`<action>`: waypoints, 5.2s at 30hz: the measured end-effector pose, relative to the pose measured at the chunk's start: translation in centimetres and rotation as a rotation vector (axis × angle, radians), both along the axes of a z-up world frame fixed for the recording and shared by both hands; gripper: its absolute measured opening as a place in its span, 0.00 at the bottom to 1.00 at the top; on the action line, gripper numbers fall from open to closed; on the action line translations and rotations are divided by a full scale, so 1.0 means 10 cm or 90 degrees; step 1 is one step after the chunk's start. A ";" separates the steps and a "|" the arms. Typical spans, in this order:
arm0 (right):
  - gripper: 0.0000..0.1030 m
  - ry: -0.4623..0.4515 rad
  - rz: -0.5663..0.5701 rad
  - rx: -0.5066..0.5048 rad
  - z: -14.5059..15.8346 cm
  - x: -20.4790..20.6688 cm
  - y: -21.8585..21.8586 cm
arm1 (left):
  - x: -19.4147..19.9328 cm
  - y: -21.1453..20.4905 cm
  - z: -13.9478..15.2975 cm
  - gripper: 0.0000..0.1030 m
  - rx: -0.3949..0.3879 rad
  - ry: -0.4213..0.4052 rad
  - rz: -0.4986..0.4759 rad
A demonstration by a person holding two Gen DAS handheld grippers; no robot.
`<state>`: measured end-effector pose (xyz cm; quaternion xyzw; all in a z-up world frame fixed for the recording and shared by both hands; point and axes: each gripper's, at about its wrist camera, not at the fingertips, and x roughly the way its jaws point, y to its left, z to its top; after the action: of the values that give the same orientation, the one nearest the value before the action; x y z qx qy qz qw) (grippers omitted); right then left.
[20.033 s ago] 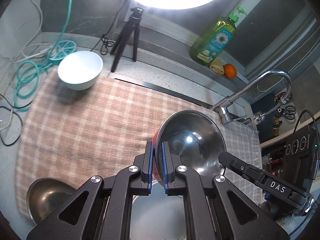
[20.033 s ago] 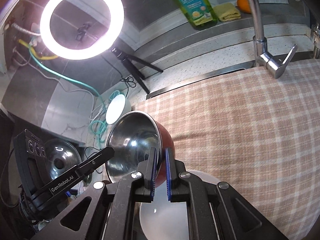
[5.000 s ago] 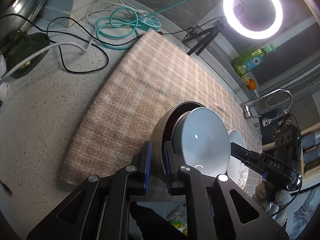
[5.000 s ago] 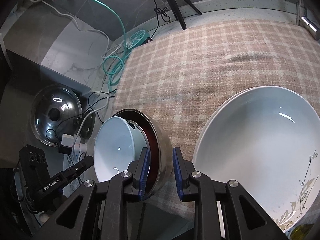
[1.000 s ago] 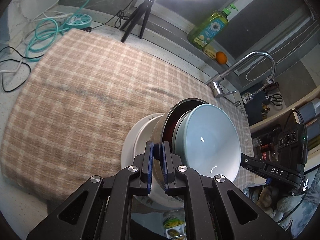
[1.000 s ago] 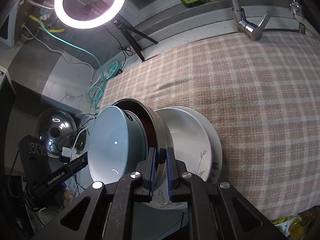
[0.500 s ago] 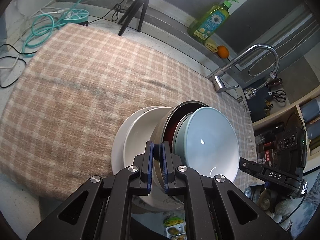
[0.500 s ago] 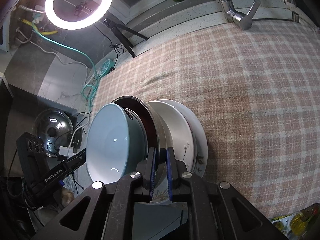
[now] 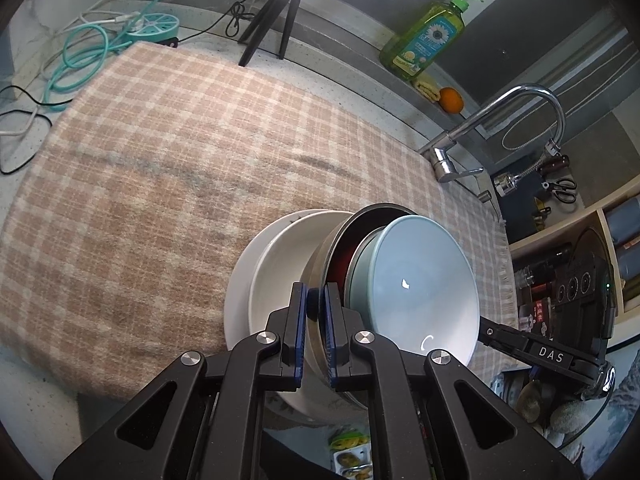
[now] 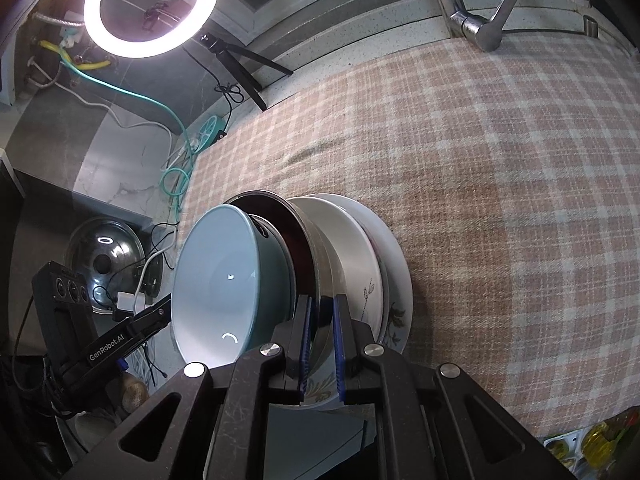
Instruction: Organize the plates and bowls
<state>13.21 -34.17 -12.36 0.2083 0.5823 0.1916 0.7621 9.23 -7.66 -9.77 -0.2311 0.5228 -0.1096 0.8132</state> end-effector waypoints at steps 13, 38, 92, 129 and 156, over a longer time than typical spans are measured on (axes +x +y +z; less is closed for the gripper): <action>0.10 0.007 -0.003 0.005 -0.01 0.01 0.03 | 0.03 0.03 -0.04 0.06 -0.002 0.009 -0.012; 0.13 -0.025 -0.057 -0.025 0.13 -0.26 0.02 | -0.08 0.23 0.09 0.12 0.032 -0.024 -0.055; 0.77 -0.327 -0.084 -0.253 1.02 -1.21 0.17 | -0.91 -0.23 0.73 0.68 0.178 -0.172 -0.055; 0.81 -0.364 -0.087 -0.327 1.11 -1.10 0.33 | -0.88 -0.29 0.85 0.70 0.202 -0.200 -0.044; 0.81 -0.363 -0.083 -0.329 1.08 -1.12 0.37 | -0.88 -0.22 0.83 0.70 0.215 -0.199 -0.048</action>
<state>2.00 -30.51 -1.54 -0.0161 0.3618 0.0401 0.9313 0.45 -9.86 -1.43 -0.0521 0.4097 -0.0850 0.9067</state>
